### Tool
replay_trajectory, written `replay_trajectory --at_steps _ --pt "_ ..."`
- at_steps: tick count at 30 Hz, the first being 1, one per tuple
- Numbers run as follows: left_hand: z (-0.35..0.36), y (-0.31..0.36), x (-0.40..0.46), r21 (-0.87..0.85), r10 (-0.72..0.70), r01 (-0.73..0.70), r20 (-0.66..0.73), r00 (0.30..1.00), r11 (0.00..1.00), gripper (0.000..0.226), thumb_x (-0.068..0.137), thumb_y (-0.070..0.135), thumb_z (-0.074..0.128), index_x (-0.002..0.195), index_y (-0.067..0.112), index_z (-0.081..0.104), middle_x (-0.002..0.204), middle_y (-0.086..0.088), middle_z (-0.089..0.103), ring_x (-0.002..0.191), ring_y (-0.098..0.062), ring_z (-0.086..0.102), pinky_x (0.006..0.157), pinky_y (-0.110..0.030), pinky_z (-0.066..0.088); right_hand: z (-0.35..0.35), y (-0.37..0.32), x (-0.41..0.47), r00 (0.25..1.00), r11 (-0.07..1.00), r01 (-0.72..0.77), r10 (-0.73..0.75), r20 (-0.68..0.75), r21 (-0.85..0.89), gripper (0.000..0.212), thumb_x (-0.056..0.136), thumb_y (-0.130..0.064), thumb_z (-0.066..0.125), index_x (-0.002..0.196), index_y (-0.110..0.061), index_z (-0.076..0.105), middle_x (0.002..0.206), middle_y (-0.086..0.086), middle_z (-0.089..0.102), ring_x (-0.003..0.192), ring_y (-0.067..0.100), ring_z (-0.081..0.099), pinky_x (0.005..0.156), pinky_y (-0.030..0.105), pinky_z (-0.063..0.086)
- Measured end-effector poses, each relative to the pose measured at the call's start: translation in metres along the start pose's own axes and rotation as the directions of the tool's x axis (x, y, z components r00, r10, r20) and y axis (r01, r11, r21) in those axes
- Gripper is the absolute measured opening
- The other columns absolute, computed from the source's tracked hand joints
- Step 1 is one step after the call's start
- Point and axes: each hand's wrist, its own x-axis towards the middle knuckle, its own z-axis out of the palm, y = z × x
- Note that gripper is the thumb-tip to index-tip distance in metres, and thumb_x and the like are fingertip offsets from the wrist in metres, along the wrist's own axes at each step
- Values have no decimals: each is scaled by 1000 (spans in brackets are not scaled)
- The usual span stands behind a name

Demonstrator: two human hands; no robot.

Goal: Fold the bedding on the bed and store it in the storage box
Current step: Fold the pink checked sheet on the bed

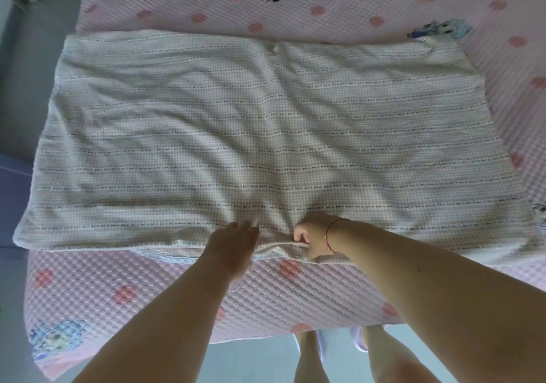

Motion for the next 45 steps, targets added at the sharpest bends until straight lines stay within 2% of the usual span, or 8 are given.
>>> replay_trajectory --at_steps 6,10,18,22,28,32,36,45 --pt "-27 -9 3 -38 47 -37 280 959 999 21 93 -4 44 88 10 59 92 -4 60 77 -17 55 68 -24 46 12 -2 -1 999 982 44 -41 -23 185 59 82 -24 69 136 -30 46 126 -8 52 112 11 51 99 31 45" --pt "-39 -11 11 -7 68 -72 432 899 997 32 87 5 62 118 14 63 120 -4 63 111 -20 60 95 -31 51 13 6 -2 983 983 -54 22 180 174 39 88 -15 58 124 -29 59 125 -6 60 111 13 59 98 33 48" --pt "-28 43 29 -197 96 -7 451 887 980 53 86 35 66 135 29 47 152 -3 32 132 -25 42 103 -38 45 -14 64 -35 955 949 -296 296 19 110 28 97 -20 47 119 -15 62 119 5 62 111 22 58 91 29 47" --pt "-45 60 49 -218 47 -33 62 997 976 54 92 25 51 143 27 30 150 -4 26 133 -22 37 99 -35 46 -16 113 -48 795 844 -461 530 -295 274 30 90 -16 52 120 -16 57 120 5 59 110 24 57 88 35 51" --pt "-58 106 83 -293 94 -16 254 963 956 69 88 31 59 146 44 23 154 -3 17 132 -24 38 98 -37 49 -28 166 -68 779 798 -561 599 -184 223 61 93 -33 51 147 -32 23 153 1 16 139 26 22 106 45 36" --pt "-71 125 110 -261 77 -34 153 985 965 56 93 39 52 145 36 30 153 -5 24 136 -24 34 105 -39 42 -44 203 -77 561 549 -754 824 -82 362 64 93 -41 47 148 -26 19 154 6 14 138 30 24 104 48 35" --pt "-101 135 159 -264 -31 -10 -151 988 964 60 99 48 36 152 32 14 160 -5 9 145 -26 14 116 -39 28 -86 221 -56 667 760 -569 650 -364 313 62 96 -48 39 149 -25 17 155 5 15 139 26 23 107 42 34" --pt "-128 128 295 -248 -181 163 -54 982 955 66 99 54 16 150 32 -20 156 -5 -31 143 -28 -30 117 -55 -10 -178 256 70 890 976 -184 116 -441 -115 59 98 -47 29 150 -36 4 159 -9 -8 146 13 -14 116 55 -3"
